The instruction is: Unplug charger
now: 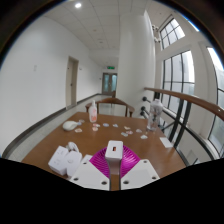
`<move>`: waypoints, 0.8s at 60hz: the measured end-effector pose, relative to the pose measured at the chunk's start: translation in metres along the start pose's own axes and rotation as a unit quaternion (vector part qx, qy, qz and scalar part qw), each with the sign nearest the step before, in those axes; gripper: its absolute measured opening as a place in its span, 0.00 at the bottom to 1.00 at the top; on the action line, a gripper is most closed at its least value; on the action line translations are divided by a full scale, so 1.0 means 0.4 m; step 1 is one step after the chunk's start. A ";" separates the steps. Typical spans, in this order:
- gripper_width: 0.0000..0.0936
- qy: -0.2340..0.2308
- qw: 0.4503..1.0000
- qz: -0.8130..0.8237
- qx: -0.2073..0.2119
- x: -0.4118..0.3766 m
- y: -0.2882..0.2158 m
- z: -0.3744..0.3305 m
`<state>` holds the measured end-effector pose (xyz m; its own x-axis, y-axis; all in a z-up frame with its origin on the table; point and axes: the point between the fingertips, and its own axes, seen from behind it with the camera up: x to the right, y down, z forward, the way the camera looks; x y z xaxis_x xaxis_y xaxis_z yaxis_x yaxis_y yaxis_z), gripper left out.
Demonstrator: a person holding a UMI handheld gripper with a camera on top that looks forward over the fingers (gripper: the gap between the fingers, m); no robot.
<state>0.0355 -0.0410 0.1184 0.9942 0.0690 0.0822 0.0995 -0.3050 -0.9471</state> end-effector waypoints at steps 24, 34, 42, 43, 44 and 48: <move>0.15 -0.038 0.993 0.019 -0.109 -0.022 0.249 0.103; 0.57 -0.028 0.994 -0.007 -0.105 -0.012 0.245 0.119; 0.77 -0.031 0.995 -0.010 -0.094 -0.020 0.248 0.103; 0.79 -0.034 0.995 -0.007 -0.095 -0.022 0.249 0.098; 0.81 -0.036 0.995 -0.003 -0.095 -0.025 0.249 0.093; 0.87 -0.045 0.994 0.008 -0.097 -0.034 0.256 0.068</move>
<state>0.0309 -0.0473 0.0121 0.9890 0.1445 0.0321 0.0990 -0.4841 -0.8694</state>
